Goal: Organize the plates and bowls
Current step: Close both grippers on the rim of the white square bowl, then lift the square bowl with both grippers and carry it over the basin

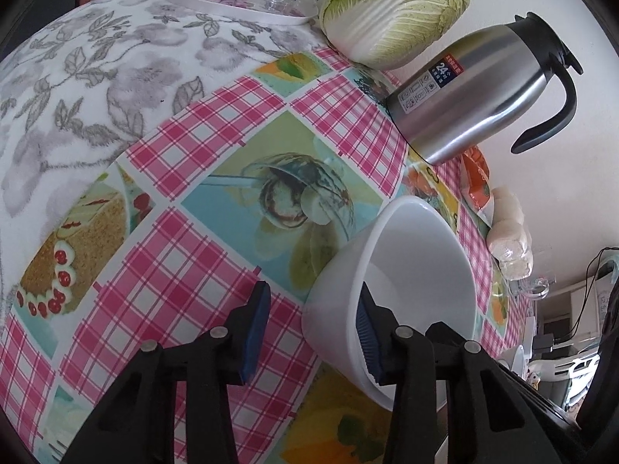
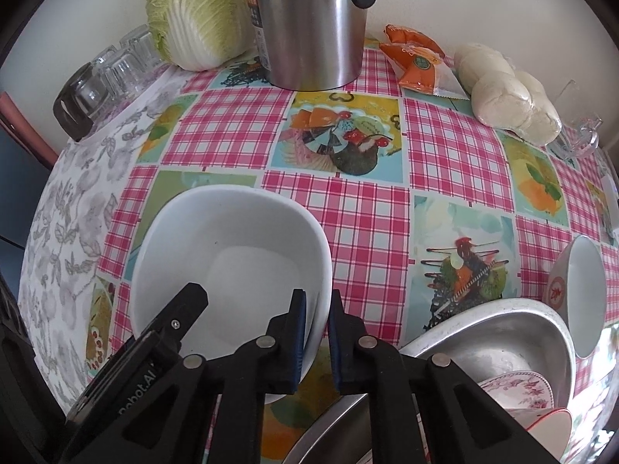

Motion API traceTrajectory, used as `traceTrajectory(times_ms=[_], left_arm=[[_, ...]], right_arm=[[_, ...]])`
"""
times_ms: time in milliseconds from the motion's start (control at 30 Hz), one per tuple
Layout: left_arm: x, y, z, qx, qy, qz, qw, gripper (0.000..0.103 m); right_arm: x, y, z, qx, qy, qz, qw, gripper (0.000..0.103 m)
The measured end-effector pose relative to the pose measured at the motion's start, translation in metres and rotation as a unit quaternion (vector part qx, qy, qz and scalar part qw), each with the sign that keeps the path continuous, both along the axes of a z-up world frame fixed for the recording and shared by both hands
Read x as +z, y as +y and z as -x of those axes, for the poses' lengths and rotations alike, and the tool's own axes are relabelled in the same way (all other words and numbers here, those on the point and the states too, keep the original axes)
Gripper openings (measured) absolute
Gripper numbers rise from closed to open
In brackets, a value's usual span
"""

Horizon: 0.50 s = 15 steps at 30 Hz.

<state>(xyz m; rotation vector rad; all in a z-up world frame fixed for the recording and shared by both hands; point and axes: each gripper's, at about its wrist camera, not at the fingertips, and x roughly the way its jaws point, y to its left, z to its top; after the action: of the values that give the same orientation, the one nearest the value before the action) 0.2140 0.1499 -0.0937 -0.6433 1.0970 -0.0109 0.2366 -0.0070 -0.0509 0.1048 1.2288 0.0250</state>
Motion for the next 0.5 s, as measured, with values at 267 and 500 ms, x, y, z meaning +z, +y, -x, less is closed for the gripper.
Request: traceTrajectory(times_ms=[267, 500], left_arm=[[-0.001, 0.008, 0.005, 0.015, -0.016, 0.037, 0.9991, 0.021], [0.005, 0.011, 0.006, 0.010, -0.004, 0.015, 0.9998, 0.017]], right_arm=[[0.000, 0.005, 0.001, 0.012, -0.003, -0.006, 1.000, 0.013], [0.005, 0.010, 0.006, 0.020, -0.005, -0.023, 1.000, 0.011]])
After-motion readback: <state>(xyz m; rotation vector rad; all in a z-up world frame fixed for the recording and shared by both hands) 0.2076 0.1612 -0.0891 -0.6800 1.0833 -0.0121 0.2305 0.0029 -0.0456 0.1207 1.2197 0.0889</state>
